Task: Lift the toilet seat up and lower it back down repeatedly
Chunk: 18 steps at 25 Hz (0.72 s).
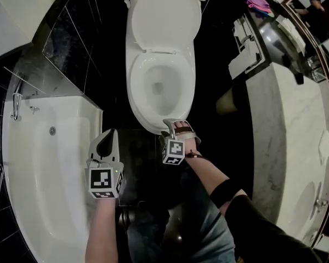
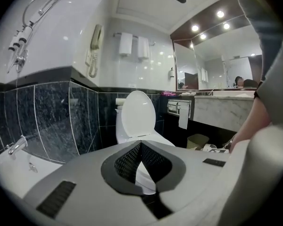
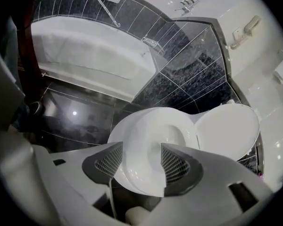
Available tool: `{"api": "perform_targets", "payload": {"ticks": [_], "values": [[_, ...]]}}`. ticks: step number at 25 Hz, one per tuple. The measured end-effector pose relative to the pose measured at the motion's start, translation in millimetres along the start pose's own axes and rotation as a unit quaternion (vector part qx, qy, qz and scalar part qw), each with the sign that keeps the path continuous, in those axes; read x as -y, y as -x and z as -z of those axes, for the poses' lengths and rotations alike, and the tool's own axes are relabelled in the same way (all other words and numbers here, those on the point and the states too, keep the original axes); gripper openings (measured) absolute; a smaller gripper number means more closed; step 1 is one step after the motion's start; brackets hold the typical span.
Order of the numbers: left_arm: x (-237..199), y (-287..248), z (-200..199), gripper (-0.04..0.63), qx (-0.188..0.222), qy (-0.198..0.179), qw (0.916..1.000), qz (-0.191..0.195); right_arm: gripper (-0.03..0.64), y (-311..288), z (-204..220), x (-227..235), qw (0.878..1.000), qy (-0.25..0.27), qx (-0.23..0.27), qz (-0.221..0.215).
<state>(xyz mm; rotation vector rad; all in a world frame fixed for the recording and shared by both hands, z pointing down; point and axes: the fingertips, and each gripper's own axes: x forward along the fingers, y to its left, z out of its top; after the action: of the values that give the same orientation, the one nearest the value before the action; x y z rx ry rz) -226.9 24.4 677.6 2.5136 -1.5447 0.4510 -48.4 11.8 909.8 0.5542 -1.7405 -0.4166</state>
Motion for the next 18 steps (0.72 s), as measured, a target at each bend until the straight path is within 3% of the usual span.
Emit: {"api": "perform_targets", "payload": {"ticks": [6,13,18], "values": [[-4,-17,10,0.002,0.020,0.000,0.9998,0.001,0.241,-32,9,-14,1.000,-0.002,-0.006,-0.001],[0,-27,22,0.002,0.017,0.013,0.9998,0.002,0.212,-41,7,-24,1.000,0.022,-0.008,-0.018],[0,-28,24,0.002,0.007,0.012,0.9999,0.005,0.172,-42,5,-25,1.000,0.018,-0.014,-0.002]]}}
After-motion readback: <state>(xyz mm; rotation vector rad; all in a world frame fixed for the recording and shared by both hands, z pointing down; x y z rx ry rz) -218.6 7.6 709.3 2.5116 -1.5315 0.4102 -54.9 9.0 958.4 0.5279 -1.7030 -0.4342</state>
